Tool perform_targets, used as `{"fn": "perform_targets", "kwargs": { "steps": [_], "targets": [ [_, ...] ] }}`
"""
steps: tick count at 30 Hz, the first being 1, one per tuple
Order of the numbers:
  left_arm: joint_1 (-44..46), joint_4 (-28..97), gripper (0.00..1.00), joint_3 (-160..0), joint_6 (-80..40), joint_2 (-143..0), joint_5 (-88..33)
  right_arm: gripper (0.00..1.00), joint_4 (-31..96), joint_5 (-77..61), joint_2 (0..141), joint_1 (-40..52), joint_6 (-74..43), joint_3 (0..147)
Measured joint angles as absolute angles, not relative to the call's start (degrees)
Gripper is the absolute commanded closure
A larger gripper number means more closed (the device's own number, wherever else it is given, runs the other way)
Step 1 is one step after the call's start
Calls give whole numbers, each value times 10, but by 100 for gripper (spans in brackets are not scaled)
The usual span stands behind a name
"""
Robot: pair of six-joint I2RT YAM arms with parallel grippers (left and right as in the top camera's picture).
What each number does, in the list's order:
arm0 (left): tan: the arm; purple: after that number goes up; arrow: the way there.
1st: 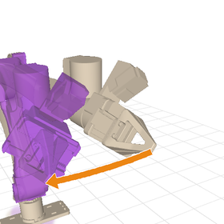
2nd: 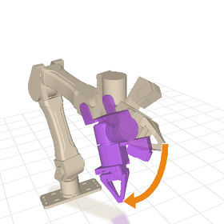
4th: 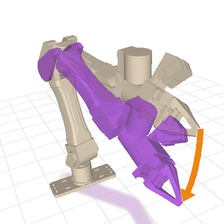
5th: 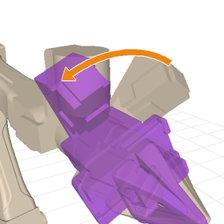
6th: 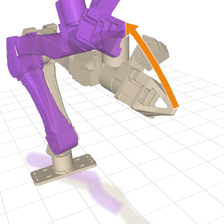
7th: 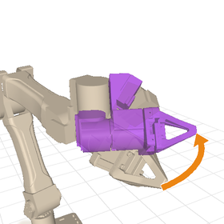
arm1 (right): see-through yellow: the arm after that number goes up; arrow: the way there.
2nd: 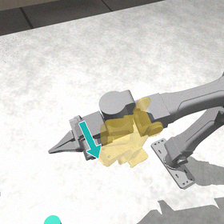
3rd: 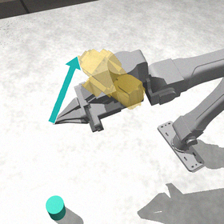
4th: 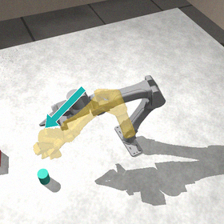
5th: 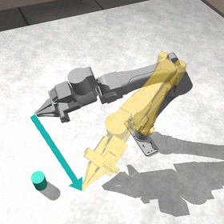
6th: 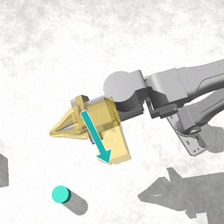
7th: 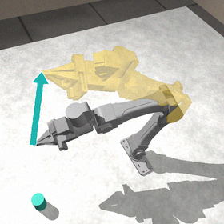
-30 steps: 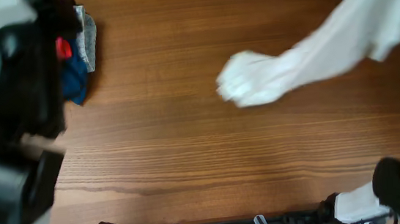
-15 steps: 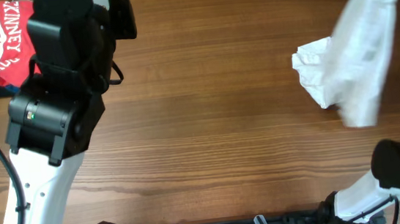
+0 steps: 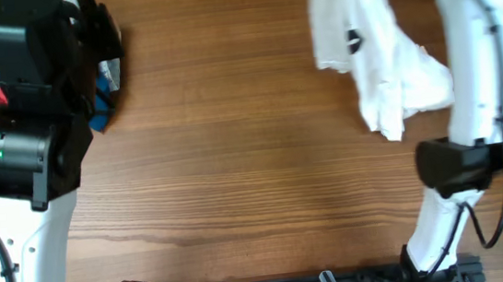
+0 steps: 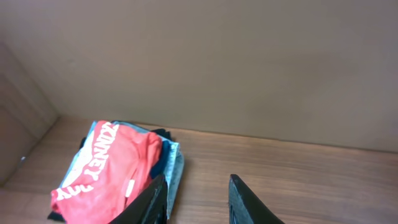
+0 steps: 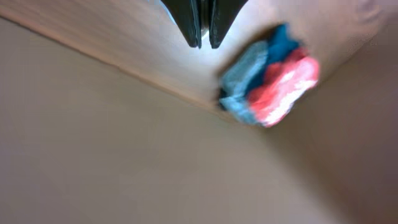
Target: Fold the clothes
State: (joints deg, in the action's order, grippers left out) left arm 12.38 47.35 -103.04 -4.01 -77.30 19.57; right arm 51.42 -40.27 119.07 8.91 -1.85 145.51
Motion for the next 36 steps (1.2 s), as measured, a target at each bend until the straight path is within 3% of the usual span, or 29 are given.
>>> {"fn": "perform_targets", "kwargs": {
  "steps": [6,10,22,28,36],
  "targets": [
    [95,480,64,-1030,-51,-773,196,96,553,-428,1187,239,6,1456],
    [77,490,64,-1030,-58,-773,196,96,628,-434,1167,271,44,1456],
    [75,495,55,-1031,-64,-779,141,96,782,-342,1011,149,93,1475],
    [75,511,51,-1032,-64,-827,77,96,802,-316,1092,76,91,1426],
    [92,545,42,-1031,-63,-937,-57,95,756,-298,1195,65,86,1399]
  ]
}}
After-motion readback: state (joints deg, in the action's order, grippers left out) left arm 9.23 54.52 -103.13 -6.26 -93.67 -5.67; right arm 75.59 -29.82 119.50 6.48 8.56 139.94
